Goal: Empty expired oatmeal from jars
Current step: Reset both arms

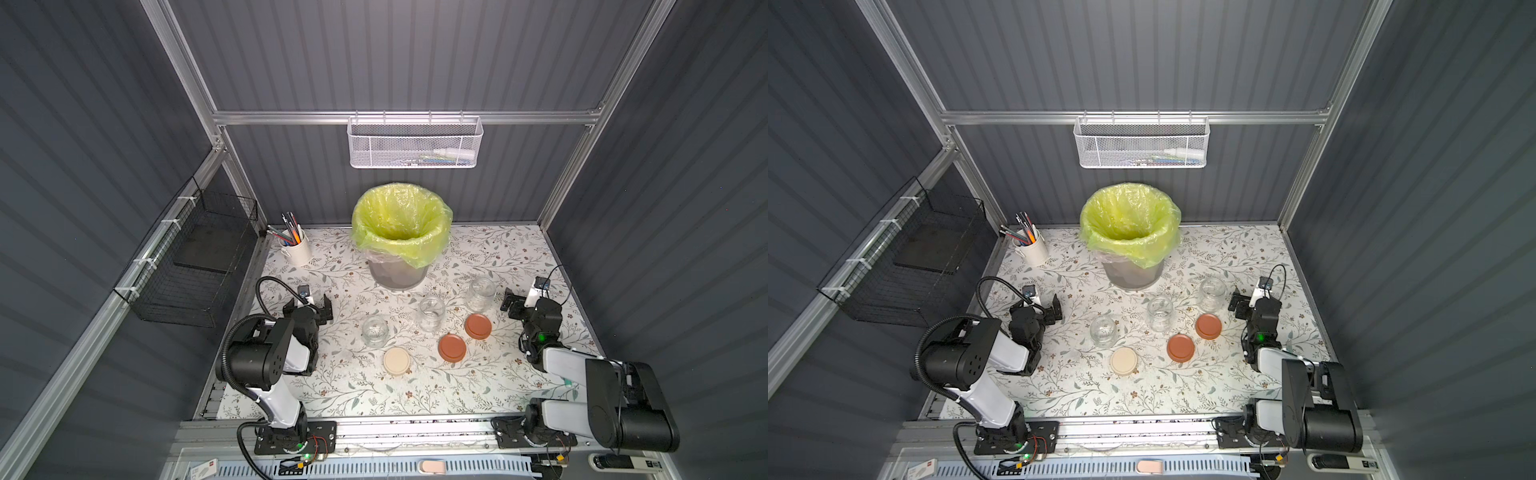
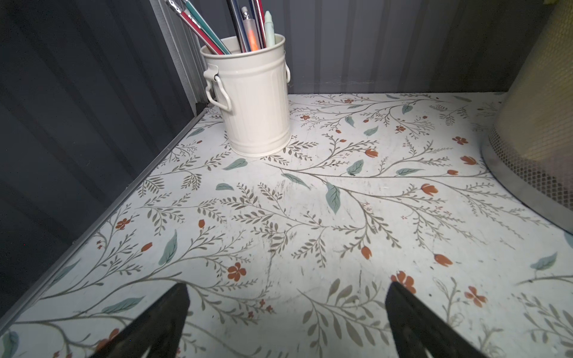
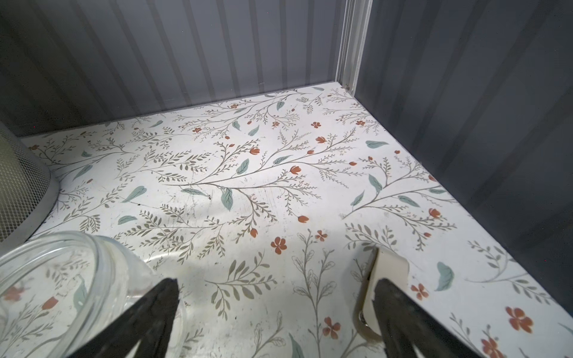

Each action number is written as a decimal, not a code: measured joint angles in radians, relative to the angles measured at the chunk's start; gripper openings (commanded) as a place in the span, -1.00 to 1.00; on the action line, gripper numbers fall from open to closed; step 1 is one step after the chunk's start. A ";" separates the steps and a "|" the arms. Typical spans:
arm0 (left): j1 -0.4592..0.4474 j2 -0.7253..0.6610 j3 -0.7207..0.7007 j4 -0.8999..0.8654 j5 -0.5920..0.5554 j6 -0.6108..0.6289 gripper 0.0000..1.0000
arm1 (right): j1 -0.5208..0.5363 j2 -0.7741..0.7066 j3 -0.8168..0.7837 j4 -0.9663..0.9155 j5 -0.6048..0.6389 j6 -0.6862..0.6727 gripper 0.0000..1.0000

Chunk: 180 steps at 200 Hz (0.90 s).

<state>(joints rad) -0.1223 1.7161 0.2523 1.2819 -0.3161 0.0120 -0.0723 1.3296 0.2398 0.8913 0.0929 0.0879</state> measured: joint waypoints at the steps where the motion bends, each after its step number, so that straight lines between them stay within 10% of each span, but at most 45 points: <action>1: 0.000 0.000 0.000 0.000 0.000 0.000 1.00 | 0.000 0.001 -0.001 0.004 0.000 0.000 0.98; 180: 0.004 0.007 0.132 -0.185 0.068 0.021 1.00 | 0.000 0.127 0.068 0.123 -0.060 -0.003 0.98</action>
<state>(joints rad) -0.1181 1.7233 0.3847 1.0973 -0.2485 0.0330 -0.0719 1.4563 0.3073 1.0142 0.0326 0.0853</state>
